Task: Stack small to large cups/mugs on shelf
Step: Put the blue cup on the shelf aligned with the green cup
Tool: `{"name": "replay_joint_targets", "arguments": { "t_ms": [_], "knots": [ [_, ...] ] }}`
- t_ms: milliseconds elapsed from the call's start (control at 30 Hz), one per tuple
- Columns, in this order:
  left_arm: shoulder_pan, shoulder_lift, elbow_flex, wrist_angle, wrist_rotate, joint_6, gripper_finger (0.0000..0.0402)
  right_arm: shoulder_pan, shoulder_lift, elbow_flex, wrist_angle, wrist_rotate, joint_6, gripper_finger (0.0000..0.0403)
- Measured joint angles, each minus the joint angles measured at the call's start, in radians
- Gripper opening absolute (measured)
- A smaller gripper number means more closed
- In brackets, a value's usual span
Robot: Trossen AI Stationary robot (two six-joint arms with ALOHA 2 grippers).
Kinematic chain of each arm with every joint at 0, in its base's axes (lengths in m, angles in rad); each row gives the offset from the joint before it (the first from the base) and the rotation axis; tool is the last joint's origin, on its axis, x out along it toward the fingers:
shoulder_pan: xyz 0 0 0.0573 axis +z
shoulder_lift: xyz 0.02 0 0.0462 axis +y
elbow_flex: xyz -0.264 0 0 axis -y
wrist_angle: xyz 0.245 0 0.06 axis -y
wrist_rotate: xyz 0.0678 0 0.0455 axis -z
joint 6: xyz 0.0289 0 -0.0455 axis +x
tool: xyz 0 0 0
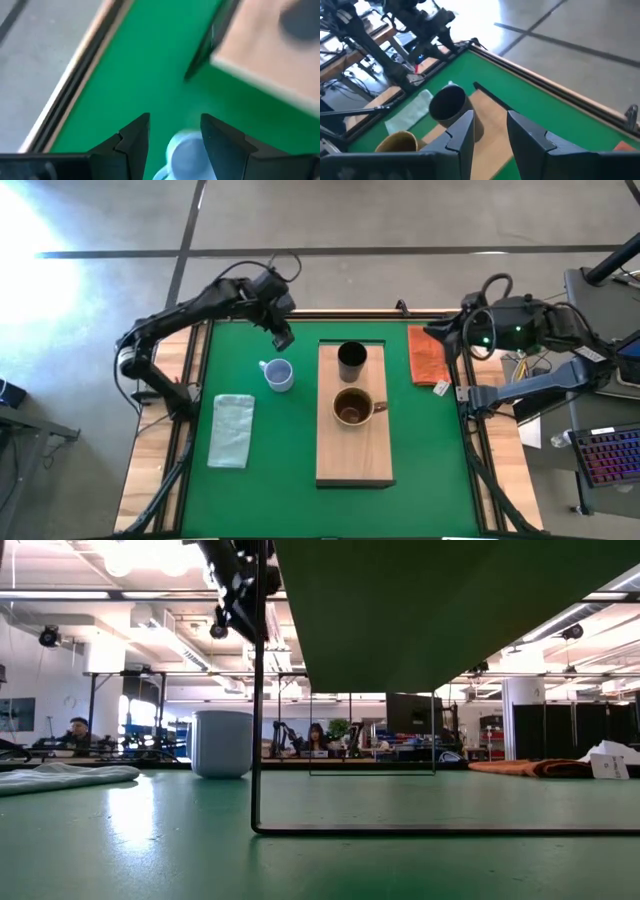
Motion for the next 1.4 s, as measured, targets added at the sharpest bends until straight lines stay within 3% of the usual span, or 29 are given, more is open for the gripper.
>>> {"name": "replay_joint_targets", "arguments": {
  "t_ms": [100,367,667,800,1400],
  "knots": [
    [0.005,0.036,0.000,-0.069,0.000,0.135,0.0162,0.000,-0.004,-0.001,-0.010,0.000,0.018,0.0109],
    [0.073,0.122,-0.021,-0.137,0.000,0.292,0.0162,0.000,0.039,-0.003,-0.006,0.080,0.034,0.0109],
    [0.110,0.178,-0.060,-0.164,0.120,0.381,0.0162,0.001,0.095,-0.003,-0.006,0.080,0.084,0.0109],
    [0.103,0.174,-0.085,-0.162,0.125,0.427,0.0162,0.001,0.098,-0.003,-0.006,0.080,0.089,0.0109],
    [0.039,0.163,-0.236,-0.062,0.134,0.325,0.0162,0.001,0.089,-0.003,-0.035,0.104,0.078,0.0109]
  ]
}}
